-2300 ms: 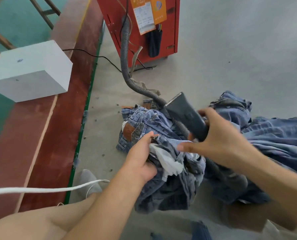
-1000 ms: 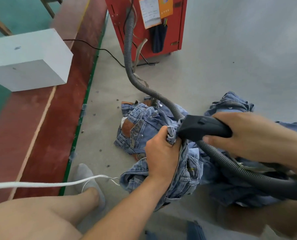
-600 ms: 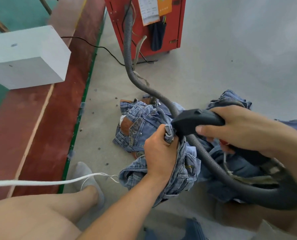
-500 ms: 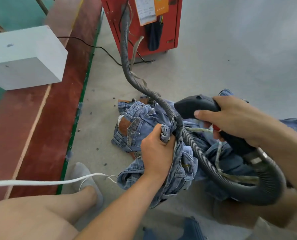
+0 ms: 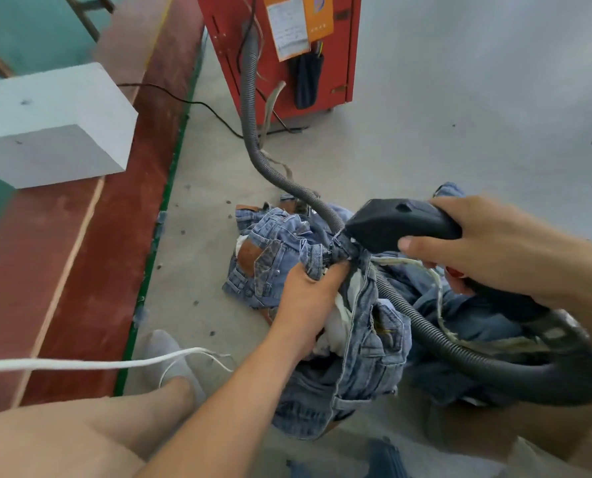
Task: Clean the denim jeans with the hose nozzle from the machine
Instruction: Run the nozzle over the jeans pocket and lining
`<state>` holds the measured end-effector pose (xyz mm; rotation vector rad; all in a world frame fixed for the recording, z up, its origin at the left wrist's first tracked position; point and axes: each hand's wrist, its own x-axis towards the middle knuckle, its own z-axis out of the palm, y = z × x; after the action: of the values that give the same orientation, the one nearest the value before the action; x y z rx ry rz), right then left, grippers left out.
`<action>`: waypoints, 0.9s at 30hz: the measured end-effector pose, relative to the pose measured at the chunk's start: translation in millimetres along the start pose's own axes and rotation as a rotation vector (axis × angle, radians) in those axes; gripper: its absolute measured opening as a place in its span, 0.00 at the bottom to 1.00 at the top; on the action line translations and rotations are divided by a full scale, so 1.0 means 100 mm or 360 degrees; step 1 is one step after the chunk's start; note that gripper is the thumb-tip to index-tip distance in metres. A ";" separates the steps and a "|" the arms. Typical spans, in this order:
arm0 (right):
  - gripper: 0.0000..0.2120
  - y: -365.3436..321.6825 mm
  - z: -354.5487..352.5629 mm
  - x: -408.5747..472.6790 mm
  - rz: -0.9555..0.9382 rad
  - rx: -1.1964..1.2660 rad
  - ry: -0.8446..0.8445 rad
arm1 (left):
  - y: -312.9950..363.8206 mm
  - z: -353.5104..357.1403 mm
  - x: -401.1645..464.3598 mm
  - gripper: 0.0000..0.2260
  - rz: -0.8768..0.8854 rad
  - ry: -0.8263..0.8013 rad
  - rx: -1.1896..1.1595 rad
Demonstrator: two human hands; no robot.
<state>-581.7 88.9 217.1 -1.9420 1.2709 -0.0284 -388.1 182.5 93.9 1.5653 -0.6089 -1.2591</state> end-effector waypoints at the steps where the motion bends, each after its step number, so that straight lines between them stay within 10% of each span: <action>1: 0.11 -0.03 0.02 -0.02 -0.0003 -0.0087 -0.0058 | 0.01 -0.01 0.00 0.06 0.0002 -0.0051 0.0026; 8: 0.14 0.03 0.13 0.27 0.0213 0.0421 0.0418 | 0.02 -0.02 -0.01 0.14 -0.0290 -0.0081 -0.0141; 18: 0.12 0.01 0.48 0.13 0.0088 0.0354 0.0159 | 0.10 -0.03 0.08 0.16 -0.0700 -0.0087 -0.0498; 27: 0.07 0.22 0.06 0.19 0.0121 0.0631 0.0484 | 0.05 -0.45 0.30 0.16 -0.0803 0.0061 -0.0700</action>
<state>-586.6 73.8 192.3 -1.5846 1.4088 -0.5158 -335.6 172.2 83.6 1.4002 0.1077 -1.5979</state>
